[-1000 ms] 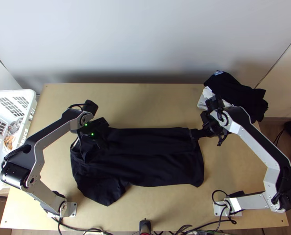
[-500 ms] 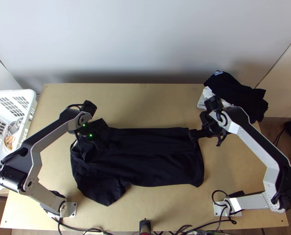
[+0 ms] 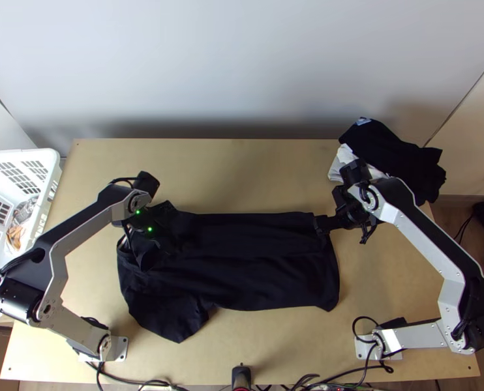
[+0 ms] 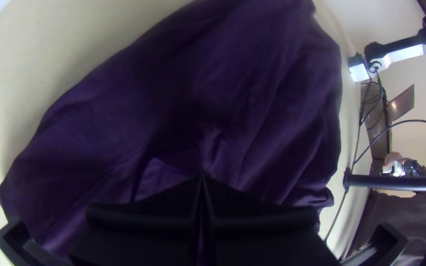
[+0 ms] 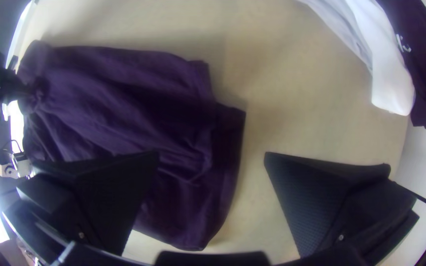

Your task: Fold the t-shirt

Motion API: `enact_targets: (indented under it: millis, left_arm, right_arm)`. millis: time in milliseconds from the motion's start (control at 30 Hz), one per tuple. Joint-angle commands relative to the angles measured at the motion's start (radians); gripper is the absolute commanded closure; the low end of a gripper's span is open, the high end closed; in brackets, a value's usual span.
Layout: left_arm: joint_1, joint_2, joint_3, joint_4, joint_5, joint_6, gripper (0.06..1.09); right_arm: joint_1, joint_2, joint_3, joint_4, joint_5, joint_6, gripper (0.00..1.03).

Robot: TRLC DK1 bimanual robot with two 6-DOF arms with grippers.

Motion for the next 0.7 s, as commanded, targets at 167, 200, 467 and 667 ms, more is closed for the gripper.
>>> enact_targets:
  millis: [167, 200, 467, 667]
  left_arm:
    - [-0.092, -0.146, -0.072, -0.055, 0.030, 0.002, 1.05]
    - [-0.103, -0.157, -0.080, -0.059, 0.032, -0.001, 1.05]
    - [-0.273, -0.263, -0.161, -0.116, 0.037, -0.032, 1.05]
    - [-0.324, -0.243, -0.215, -0.136, 0.035, -0.036, 0.92]
  right_arm:
    - [0.006, 0.004, 0.000, 0.000, 0.000, 0.005, 0.04]
    - [0.006, 0.005, 0.001, 0.000, 0.000, 0.005, 0.04]
    - [0.006, 0.013, 0.012, 0.000, 0.001, 0.004, 0.04]
    - [0.006, 0.017, 0.034, 0.000, 0.001, 0.004, 0.04]
